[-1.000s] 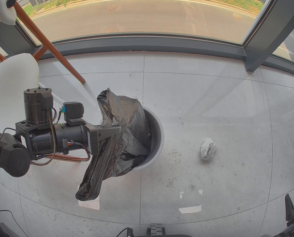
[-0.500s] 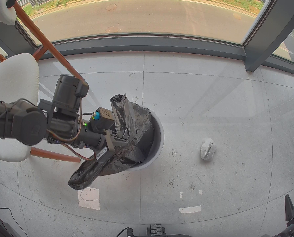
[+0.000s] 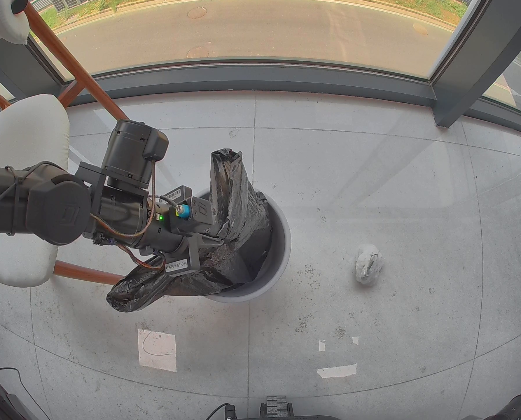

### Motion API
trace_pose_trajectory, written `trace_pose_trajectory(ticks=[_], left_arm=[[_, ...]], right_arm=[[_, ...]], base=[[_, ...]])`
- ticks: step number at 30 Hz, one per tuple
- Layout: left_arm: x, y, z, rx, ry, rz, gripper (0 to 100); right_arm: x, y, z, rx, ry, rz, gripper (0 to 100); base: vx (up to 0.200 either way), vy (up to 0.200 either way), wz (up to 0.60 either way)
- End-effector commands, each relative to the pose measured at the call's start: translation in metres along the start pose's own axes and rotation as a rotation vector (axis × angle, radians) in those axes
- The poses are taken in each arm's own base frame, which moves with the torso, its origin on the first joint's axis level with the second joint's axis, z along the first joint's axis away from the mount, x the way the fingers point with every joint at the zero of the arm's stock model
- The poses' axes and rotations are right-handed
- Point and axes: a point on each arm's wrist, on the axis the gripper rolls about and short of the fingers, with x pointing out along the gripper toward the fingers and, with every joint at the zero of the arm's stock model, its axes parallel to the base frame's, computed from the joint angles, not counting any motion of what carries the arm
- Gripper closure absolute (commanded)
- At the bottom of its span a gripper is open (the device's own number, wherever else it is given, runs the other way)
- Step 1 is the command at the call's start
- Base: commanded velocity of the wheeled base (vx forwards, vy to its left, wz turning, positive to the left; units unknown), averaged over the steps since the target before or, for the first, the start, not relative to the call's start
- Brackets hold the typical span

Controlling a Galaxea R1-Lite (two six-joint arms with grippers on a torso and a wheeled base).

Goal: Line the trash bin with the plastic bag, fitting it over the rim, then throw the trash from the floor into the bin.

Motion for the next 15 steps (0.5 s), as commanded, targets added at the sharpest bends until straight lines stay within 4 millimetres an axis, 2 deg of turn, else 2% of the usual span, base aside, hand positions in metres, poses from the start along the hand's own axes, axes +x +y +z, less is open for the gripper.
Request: trace_pose_trajectory(ticks=[1, 2, 3, 6, 11, 15], left_arm=[[0.005, -0.009, 0.003, 0.323, 0.066, -0.016, 100], [0.006, -0.010, 0.004, 0.325, 0.069, -0.015, 100], [0.006, -0.012, 0.006, 0.334, 0.075, -0.016, 100], [0.010, -0.023, 0.016, 0.356, 0.077, -0.035, 100], [0.013, -0.036, 0.026, 0.358, 0.076, -0.057, 100], [0.013, -0.037, 0.027, 0.344, 0.078, -0.059, 100]], right_arm=[[0.177, 0.067, 0.044, 0.421, 0.604, 0.239, 0], [0.182, 0.071, 0.043, 0.421, 0.624, 0.244, 0], [0.201, 0.088, 0.035, 0.405, 0.689, 0.271, 0], [0.226, 0.115, 0.021, 0.373, 0.764, 0.311, 0], [0.255, 0.143, 0.006, 0.349, 0.813, 0.327, 0], [0.274, 0.153, -0.004, 0.341, 0.837, 0.316, 0]], base=[[0.000, 0.000, 0.00], [0.000, 0.000, 0.00], [0.000, 0.000, 0.00], [0.000, 0.000, 0.00], [0.000, 0.000, 0.00], [0.000, 0.000, 0.00]])
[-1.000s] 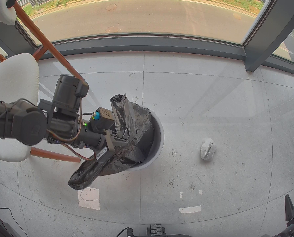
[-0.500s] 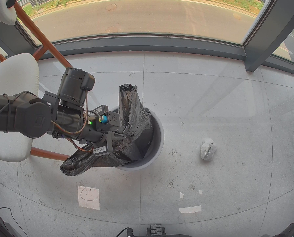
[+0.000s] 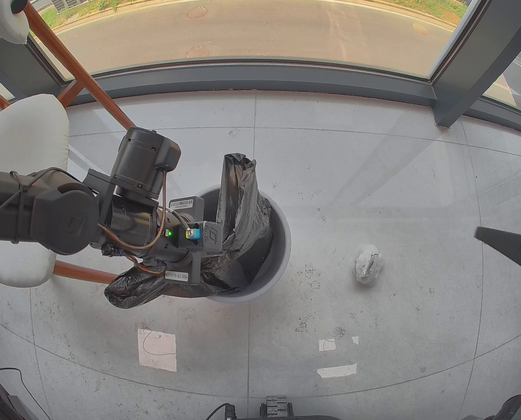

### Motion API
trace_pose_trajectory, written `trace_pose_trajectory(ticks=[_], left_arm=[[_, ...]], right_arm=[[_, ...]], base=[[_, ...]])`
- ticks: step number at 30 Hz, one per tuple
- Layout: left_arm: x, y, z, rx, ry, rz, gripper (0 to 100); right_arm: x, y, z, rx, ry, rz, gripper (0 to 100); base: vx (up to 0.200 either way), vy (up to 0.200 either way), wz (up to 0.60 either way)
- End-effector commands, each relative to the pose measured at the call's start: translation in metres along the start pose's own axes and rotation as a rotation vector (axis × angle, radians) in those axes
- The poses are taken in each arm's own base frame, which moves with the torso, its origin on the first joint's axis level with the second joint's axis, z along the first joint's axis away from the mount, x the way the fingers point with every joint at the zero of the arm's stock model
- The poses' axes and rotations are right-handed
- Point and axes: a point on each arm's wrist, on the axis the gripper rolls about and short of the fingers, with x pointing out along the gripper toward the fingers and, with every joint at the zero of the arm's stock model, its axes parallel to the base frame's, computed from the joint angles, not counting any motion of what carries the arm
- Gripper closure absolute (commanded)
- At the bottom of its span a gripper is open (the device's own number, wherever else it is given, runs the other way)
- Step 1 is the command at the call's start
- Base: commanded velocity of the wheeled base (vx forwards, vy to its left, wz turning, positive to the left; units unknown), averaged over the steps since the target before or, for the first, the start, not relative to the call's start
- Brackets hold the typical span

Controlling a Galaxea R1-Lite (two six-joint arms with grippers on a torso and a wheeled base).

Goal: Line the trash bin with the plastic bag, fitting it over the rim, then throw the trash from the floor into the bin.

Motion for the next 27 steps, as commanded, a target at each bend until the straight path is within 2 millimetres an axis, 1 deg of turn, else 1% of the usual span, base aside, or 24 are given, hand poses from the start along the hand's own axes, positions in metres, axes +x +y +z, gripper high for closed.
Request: trace_pose_trajectory(ticks=[1, 4, 9, 10, 12, 18, 24, 27], left_arm=[[0.006, -0.019, 0.022, 0.136, 0.022, -0.040, 100], [0.005, -0.018, 0.023, 0.136, 0.023, -0.035, 100], [0.005, -0.017, 0.023, 0.135, 0.022, -0.032, 100], [0.005, -0.017, 0.023, 0.134, 0.023, -0.030, 100], [0.005, -0.016, 0.024, 0.134, 0.022, -0.027, 100], [0.005, -0.016, 0.024, 0.134, 0.022, -0.027, 100], [0.005, -0.017, 0.023, 0.132, 0.023, -0.028, 100], [0.005, -0.019, 0.025, 0.133, 0.026, -0.032, 100]], right_arm=[[0.176, 0.061, -0.017, 0.091, 0.398, 0.045, 0], [0.184, 0.063, -0.017, 0.089, 0.424, 0.029, 0], [0.192, 0.068, -0.017, 0.086, 0.443, 0.023, 0], [0.199, 0.069, -0.016, 0.085, 0.441, 0.021, 0], [0.205, 0.070, -0.016, 0.084, 0.439, 0.015, 0], [0.210, 0.070, -0.019, 0.081, 0.443, 0.008, 0], [0.217, 0.072, -0.017, 0.082, 0.433, 0.012, 0], [0.227, 0.077, -0.014, 0.080, 0.421, 0.023, 0]], base=[[0.000, 0.000, 0.00], [0.000, 0.000, 0.00], [0.000, 0.000, 0.00], [0.000, 0.000, 0.00], [0.000, 0.000, 0.00], [0.000, 0.000, 0.00], [0.000, 0.000, 0.00], [0.000, 0.000, 0.00]])
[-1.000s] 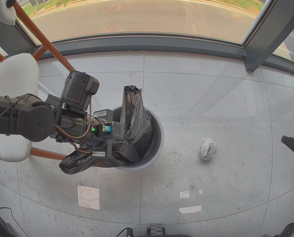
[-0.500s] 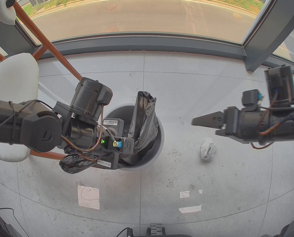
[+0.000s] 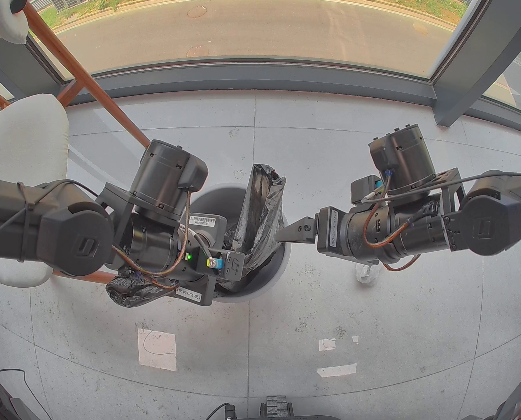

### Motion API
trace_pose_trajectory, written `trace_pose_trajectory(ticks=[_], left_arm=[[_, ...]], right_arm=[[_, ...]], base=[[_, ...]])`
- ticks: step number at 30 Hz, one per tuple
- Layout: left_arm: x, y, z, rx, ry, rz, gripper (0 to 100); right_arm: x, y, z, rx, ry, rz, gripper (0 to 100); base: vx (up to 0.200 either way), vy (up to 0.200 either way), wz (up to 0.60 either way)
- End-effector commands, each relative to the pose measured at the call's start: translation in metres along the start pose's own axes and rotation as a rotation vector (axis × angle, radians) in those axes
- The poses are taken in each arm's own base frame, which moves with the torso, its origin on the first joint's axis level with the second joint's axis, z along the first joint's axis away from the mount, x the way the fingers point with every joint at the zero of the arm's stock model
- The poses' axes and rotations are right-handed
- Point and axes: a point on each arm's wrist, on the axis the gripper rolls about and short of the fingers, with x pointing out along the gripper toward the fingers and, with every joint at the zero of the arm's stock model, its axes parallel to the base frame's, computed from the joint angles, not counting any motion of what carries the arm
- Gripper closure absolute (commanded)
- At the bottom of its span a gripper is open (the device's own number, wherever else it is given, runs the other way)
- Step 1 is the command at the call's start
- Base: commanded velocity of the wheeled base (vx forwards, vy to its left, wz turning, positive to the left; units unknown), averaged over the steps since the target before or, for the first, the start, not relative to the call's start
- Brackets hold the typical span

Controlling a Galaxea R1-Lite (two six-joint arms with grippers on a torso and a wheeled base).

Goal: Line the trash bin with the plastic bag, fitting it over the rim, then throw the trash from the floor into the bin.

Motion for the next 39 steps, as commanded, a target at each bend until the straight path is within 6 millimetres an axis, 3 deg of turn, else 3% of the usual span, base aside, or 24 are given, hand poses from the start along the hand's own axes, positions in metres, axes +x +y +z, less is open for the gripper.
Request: trace_pose_trajectory(ticks=[1, 15, 25, 26, 39], left_arm=[[0.000, -0.002, 0.003, 0.001, 0.002, -0.002, 100], [-0.001, -0.005, 0.003, 0.003, 0.001, -0.003, 100], [-0.002, -0.002, 0.002, -0.015, 0.002, 0.011, 100], [-0.002, -0.001, 0.003, -0.030, -0.002, 0.021, 100], [-0.001, -0.002, 0.003, -0.128, -0.009, 0.042, 100]], right_arm=[[0.014, 0.005, 0.005, -0.005, -0.002, 0.002, 0], [0.042, 0.006, 0.022, -0.003, -0.052, -0.026, 0], [0.052, -0.001, 0.020, -0.004, -0.037, -0.054, 0], [0.053, -0.002, 0.018, -0.003, -0.032, -0.064, 100], [0.061, 0.003, 0.019, -0.016, -0.047, -0.060, 100]], base=[[0.000, 0.000, 0.00], [0.000, 0.000, 0.00], [0.000, 0.000, 0.00], [0.000, 0.000, 0.00], [0.000, 0.000, 0.00]])
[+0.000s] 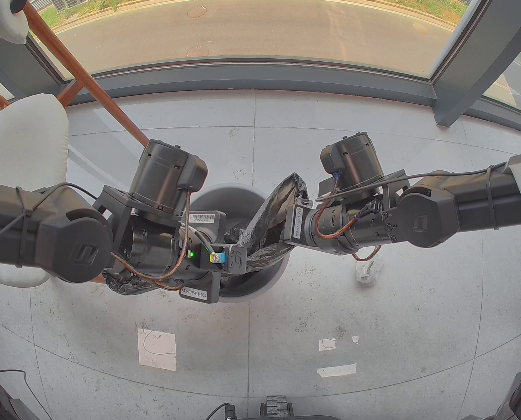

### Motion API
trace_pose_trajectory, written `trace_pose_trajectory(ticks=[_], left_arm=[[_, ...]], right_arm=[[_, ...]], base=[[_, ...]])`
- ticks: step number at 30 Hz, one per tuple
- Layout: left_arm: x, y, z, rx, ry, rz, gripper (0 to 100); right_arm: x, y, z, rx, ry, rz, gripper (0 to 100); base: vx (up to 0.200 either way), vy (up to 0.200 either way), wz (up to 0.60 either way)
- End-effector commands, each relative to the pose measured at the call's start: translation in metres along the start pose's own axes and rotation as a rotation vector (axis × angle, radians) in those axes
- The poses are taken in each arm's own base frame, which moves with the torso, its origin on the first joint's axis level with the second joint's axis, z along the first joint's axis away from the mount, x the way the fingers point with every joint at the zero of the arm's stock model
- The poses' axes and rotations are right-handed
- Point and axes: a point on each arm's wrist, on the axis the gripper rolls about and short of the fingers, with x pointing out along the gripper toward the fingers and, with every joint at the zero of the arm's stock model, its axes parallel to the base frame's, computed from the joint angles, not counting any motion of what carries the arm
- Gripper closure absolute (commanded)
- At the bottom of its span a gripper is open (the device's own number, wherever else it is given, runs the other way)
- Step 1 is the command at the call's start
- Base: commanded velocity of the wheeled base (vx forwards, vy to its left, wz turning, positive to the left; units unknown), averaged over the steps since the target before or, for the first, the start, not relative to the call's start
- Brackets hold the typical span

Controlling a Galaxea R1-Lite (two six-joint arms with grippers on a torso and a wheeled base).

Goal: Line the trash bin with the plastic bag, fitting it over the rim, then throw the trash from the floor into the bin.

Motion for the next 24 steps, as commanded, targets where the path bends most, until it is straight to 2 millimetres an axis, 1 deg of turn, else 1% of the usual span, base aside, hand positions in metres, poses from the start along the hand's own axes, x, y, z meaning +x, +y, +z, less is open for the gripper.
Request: trace_pose_trajectory(ticks=[1, 4, 7, 10, 13, 14, 17, 24], left_arm=[[0.000, -0.002, 0.000, -0.040, 0.000, -0.004, 100], [0.004, -0.002, -0.001, -0.080, 0.004, -0.004, 100], [0.008, 0.000, 0.001, -0.108, -0.001, 0.034, 100], [0.020, -0.002, 0.001, -0.106, 0.003, 0.027, 100], [0.023, -0.004, 0.001, -0.107, 0.006, 0.018, 100], [0.023, -0.003, 0.001, -0.109, 0.003, 0.024, 0], [0.030, -0.004, 0.001, -0.111, 0.001, 0.015, 0], [0.032, 0.002, 0.002, -0.172, -0.015, 0.062, 0]], right_arm=[[-0.001, 0.003, 0.003, -0.012, -0.019, 0.010, 100], [0.000, -0.002, 0.007, -0.050, -0.035, -0.009, 100], [0.001, -0.011, 0.013, -0.072, -0.045, -0.024, 100], [0.000, -0.012, 0.015, -0.071, -0.052, -0.024, 100], [0.000, -0.015, 0.016, -0.067, -0.054, -0.032, 100], [-0.001, -0.015, 0.016, -0.067, -0.052, -0.033, 100], [0.000, -0.016, 0.015, -0.065, -0.047, -0.036, 100], [0.000, -0.017, 0.015, -0.064, -0.046, -0.036, 100]], base=[[0.000, 0.000, 0.00], [0.000, 0.000, 0.00], [0.000, 0.000, 0.00], [0.000, 0.000, 0.00], [0.000, 0.000, 0.00], [0.000, 0.000, 0.00], [0.000, 0.000, 0.00], [0.000, 0.000, 0.00]])
